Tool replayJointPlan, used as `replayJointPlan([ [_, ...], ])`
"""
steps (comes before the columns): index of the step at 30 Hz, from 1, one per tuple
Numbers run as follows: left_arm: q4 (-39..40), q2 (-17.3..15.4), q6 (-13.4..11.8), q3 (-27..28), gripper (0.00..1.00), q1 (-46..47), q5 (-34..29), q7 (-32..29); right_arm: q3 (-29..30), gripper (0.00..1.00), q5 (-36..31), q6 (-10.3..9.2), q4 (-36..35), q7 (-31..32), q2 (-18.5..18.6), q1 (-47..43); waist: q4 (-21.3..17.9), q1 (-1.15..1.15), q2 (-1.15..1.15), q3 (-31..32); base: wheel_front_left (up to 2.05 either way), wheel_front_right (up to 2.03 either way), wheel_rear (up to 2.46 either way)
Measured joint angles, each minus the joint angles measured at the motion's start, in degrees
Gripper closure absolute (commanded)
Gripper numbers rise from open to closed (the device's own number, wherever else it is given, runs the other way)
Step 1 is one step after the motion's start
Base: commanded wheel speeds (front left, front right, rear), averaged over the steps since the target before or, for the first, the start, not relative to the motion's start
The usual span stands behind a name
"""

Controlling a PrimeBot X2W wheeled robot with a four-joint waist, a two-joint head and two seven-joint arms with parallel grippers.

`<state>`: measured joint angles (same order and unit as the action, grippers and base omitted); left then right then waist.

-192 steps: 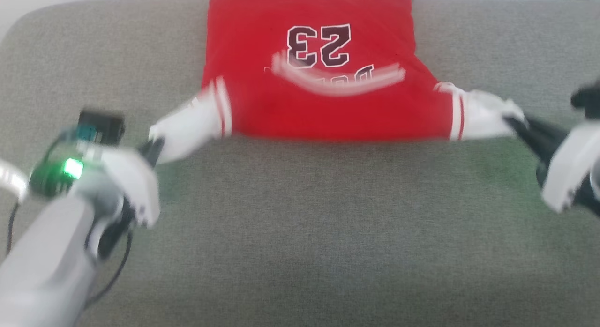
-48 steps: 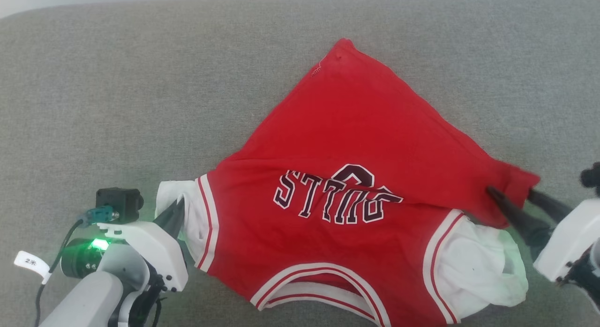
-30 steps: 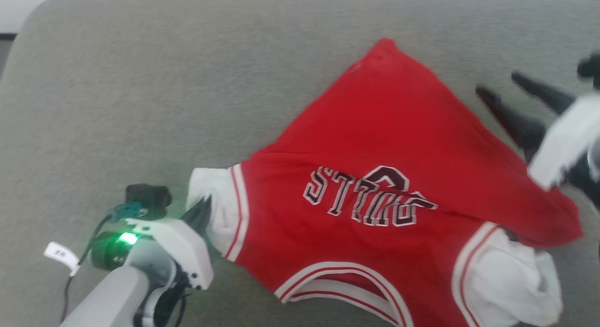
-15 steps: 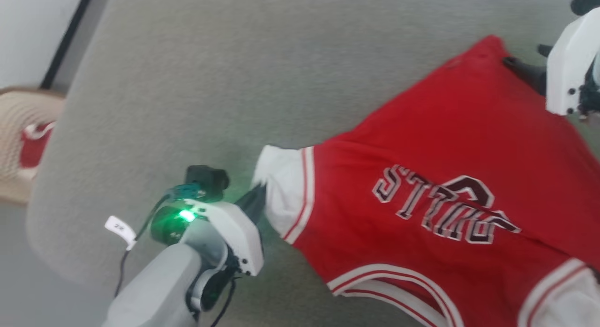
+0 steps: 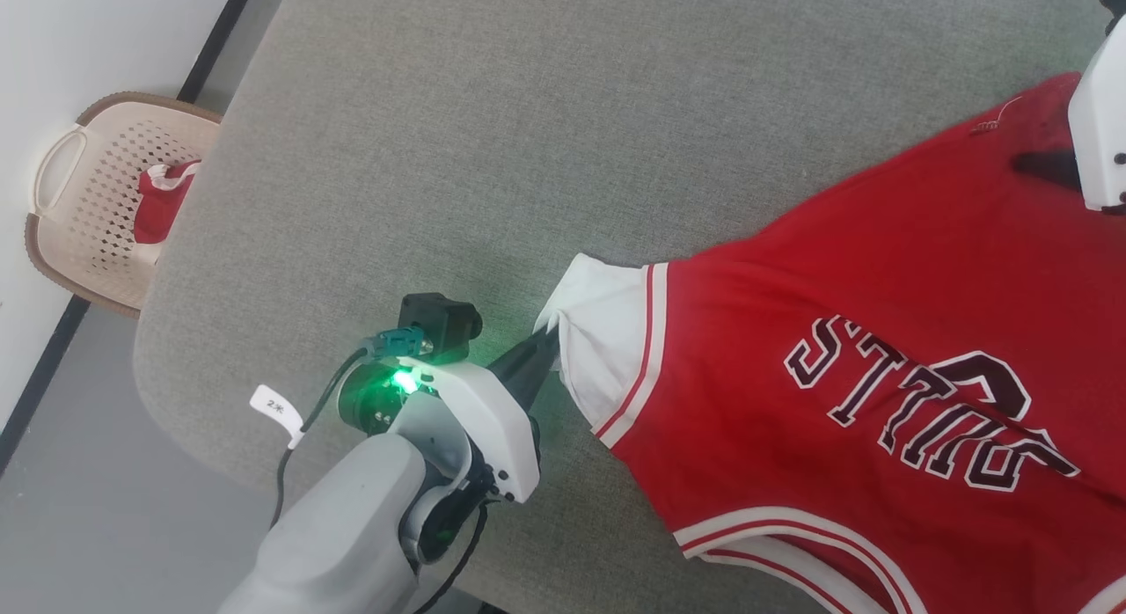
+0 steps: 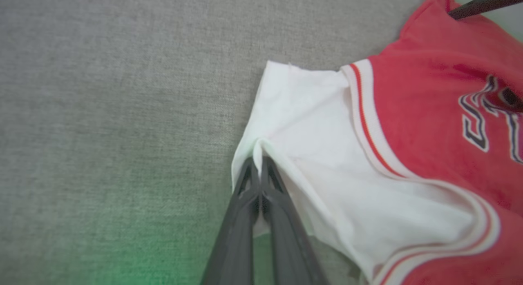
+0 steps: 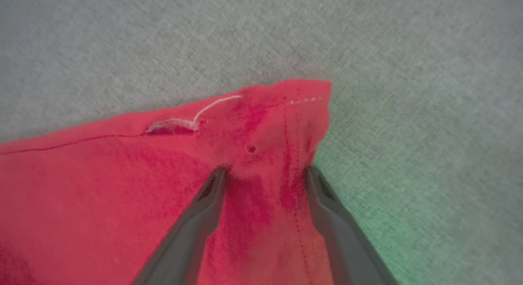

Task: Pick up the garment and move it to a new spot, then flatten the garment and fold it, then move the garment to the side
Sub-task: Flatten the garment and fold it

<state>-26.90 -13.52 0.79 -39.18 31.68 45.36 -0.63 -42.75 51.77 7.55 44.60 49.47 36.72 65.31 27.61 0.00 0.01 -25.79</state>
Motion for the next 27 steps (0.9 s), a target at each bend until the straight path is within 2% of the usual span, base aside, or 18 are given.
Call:
replayJointPlan([
  [1,-0.5,0.1,0.0,0.0,1.0,0.2,0.0,0.2,-0.6,1.0,0.1,0.0,0.2,0.3,0.1,0.4,0.0,0.0,0.0,0.0,0.0,0.0,0.0],
  [5,-2.1,0.0,0.4,0.4,1.0,1.2,0.3,0.3,-2.2,1.0,0.9,-0.01,0.2,-0.5,0.2,1.0,-0.8,0.0,0.0,0.2,0.0,0.0,0.0],
  [10,-2.6,-2.4,0.4,1.4,1.0,3.7,0.3,-0.4,-3.3,1.0,2.6,-0.01,-0.2,-4.5,-0.6,1.4,-3.0,0.0,-0.01,1.3,0.0,0.0,0.0],
  [15,-0.6,-7.0,-0.4,3.0,1.0,7.6,-0.1,-3.3,-4.8,1.0,4.7,-0.02,-3.8,-8.5,0.0,1.7,-6.2,0.0,-0.01,2.9,0.0,0.0,0.0],
  [20,3.3,-13.1,-1.5,4.5,1.0,12.1,-1.1,-8.0,-5.2,1.0,7.2,-0.02,-8.4,-12.1,0.9,2.6,-10.0,0.0,-0.01,5.0,0.0,0.0,0.0],
  [21,3.3,-13.1,-1.5,4.5,1.0,12.1,-1.1,-8.0,-5.2,1.0,7.2,-0.02,-8.4,-12.1,0.9,2.6,-10.0,0.0,-0.01,5.0,0.0,0.0,0.0],
  [27,9.3,-20.1,-3.0,6.3,1.0,17.4,-2.2,-14.9,-5.2,1.0,9.3,-0.02,-14.4,-15.5,3.0,3.3,-15.0,0.0,0.0,7.8,0.0,0.0,0.0],
])
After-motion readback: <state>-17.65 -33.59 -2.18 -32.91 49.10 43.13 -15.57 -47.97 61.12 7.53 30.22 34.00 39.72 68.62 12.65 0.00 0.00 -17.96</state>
